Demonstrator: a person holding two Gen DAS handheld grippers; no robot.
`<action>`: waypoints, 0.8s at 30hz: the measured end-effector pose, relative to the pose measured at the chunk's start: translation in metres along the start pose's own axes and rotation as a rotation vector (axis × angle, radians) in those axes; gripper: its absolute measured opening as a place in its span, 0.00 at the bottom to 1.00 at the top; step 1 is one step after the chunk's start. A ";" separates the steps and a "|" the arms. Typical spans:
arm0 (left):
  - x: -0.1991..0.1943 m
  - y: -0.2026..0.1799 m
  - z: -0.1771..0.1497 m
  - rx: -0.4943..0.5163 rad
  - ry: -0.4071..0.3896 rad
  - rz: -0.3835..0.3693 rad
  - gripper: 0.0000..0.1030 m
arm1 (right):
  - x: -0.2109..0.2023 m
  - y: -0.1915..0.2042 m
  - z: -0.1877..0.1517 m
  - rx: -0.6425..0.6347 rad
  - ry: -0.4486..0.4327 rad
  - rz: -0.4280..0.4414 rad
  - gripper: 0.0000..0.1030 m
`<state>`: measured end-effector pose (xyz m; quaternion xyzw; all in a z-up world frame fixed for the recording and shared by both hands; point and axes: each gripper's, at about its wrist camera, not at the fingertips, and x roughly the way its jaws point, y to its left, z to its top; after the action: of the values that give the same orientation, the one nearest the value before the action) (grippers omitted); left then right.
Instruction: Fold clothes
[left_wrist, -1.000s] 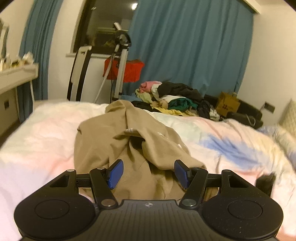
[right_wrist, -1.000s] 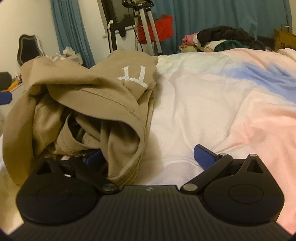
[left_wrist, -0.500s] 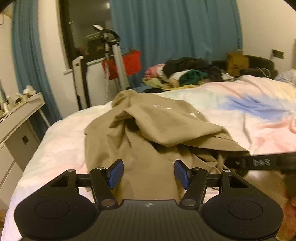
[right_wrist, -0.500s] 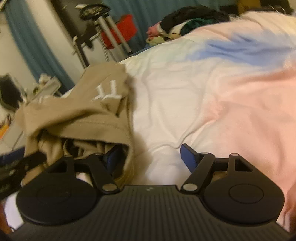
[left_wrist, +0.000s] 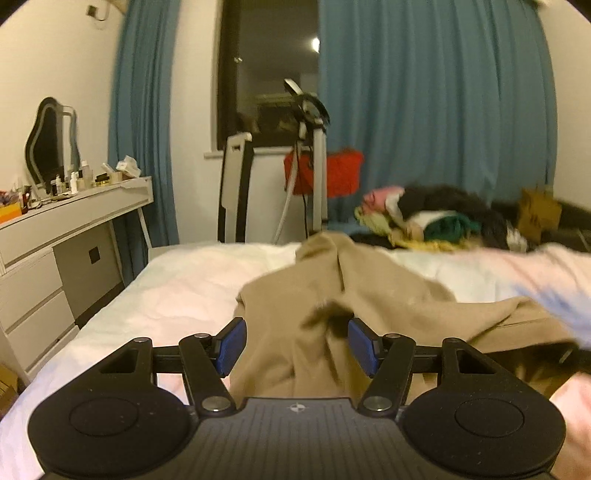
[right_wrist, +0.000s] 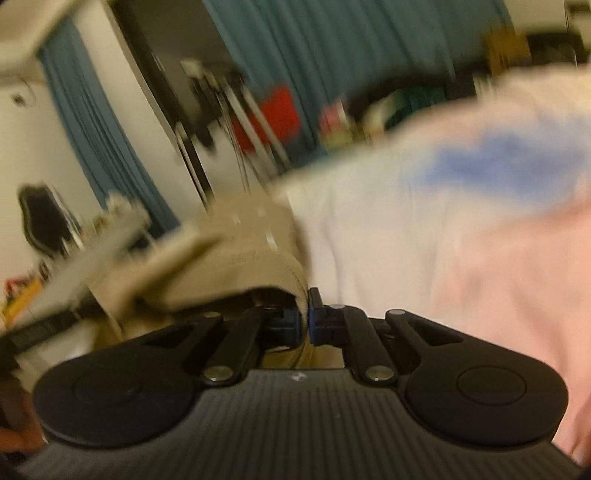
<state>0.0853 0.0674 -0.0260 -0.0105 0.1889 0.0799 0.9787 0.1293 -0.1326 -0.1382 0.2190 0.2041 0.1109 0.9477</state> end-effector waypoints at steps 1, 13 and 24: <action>-0.002 0.002 0.003 -0.015 -0.007 -0.009 0.61 | -0.009 0.004 0.008 -0.016 -0.044 0.014 0.07; -0.082 0.029 0.018 -0.070 -0.119 -0.340 0.64 | -0.078 0.086 0.082 -0.351 -0.234 0.085 0.07; -0.100 0.003 0.005 0.035 -0.116 -0.211 0.62 | -0.145 0.160 0.135 -0.474 -0.354 0.103 0.07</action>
<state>-0.0047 0.0554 0.0161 -0.0087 0.1311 -0.0262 0.9910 0.0396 -0.0850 0.0953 0.0177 -0.0073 0.1637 0.9863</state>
